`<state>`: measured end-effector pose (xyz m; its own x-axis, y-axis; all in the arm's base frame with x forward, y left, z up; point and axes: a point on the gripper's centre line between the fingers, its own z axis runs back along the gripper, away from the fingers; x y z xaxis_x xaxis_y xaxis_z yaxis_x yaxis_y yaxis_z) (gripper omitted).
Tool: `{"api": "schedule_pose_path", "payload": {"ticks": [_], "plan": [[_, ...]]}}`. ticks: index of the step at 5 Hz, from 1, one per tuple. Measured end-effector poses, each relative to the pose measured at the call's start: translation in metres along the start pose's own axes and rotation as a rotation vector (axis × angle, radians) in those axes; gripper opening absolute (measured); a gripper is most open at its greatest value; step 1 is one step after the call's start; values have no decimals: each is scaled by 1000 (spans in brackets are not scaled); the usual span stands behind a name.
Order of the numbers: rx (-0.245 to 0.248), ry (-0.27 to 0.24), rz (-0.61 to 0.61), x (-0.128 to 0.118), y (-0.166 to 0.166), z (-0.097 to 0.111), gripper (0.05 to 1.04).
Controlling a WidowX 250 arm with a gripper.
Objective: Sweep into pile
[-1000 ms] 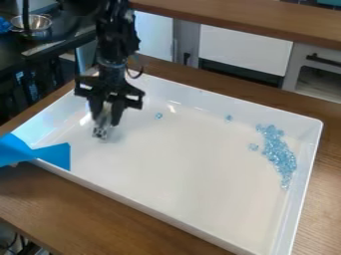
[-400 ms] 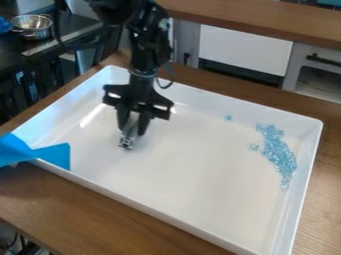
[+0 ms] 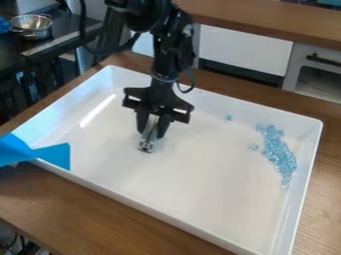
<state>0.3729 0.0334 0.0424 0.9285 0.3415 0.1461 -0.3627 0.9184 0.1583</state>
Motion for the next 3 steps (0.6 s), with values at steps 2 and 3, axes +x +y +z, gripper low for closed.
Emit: {"api": "schedule_pose_path", "payload": {"ticks": [2, 3], "plan": [[-33, 13, 0, 0, -36, 8, 376], [-54, 14, -20, -4, -57, 18, 377]]}}
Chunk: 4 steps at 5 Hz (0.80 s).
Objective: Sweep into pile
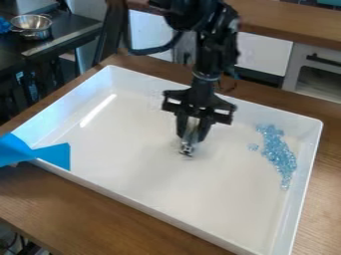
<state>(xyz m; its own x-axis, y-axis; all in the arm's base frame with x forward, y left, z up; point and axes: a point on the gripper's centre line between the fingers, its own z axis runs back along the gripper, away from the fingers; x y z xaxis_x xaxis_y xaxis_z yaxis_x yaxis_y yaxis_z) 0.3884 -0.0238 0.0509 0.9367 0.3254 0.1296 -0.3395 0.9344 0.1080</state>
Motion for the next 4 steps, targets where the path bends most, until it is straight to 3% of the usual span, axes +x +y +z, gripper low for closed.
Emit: {"api": "schedule_pose_path", "payload": {"ticks": [4], "plan": [[-10, -36, -52, -13, -46, 0, 377]]}}
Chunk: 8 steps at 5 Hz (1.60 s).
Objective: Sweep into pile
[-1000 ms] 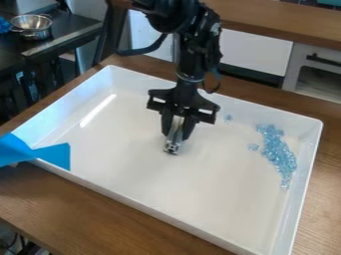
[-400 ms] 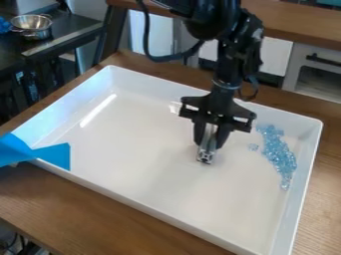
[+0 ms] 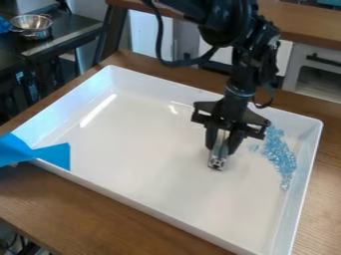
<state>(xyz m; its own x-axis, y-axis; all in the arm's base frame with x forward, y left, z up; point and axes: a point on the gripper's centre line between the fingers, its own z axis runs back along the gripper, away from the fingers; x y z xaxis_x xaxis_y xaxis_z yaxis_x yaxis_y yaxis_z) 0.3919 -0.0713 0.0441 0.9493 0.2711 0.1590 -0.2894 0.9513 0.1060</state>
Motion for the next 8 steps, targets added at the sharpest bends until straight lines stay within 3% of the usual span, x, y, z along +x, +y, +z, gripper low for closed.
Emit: {"api": "schedule_pose_path", "payload": {"ticks": [4, 5, 6, 8], "plan": [[-64, 49, -81, -20, -57, 16, 377], [-73, 42, -91, -22, -63, 17, 377], [-89, 8, -98, -22, -55, 29, 377], [-91, -57, 13, -12, 21, 68, 377]]}}
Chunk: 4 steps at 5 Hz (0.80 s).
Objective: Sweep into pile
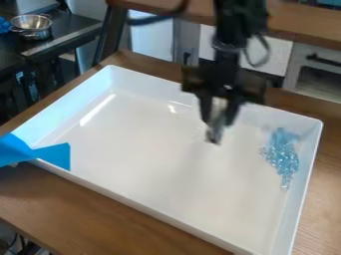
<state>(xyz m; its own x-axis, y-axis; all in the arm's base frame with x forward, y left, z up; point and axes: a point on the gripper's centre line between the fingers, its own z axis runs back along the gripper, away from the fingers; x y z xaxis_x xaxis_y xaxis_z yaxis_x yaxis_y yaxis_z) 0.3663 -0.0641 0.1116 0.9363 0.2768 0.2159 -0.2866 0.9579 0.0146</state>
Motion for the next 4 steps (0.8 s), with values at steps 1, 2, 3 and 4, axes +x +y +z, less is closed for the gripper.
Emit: {"api": "schedule_pose_path", "payload": {"ticks": [1, 2, 3, 4], "plan": [[6, 27, 141, -2, 55, 13, 376], [36, 30, 272, -11, 109, 8, 377], [71, 5, 295, -19, 157, -15, 376], [75, -23, 280, -28, 207, -40, 376]]}}
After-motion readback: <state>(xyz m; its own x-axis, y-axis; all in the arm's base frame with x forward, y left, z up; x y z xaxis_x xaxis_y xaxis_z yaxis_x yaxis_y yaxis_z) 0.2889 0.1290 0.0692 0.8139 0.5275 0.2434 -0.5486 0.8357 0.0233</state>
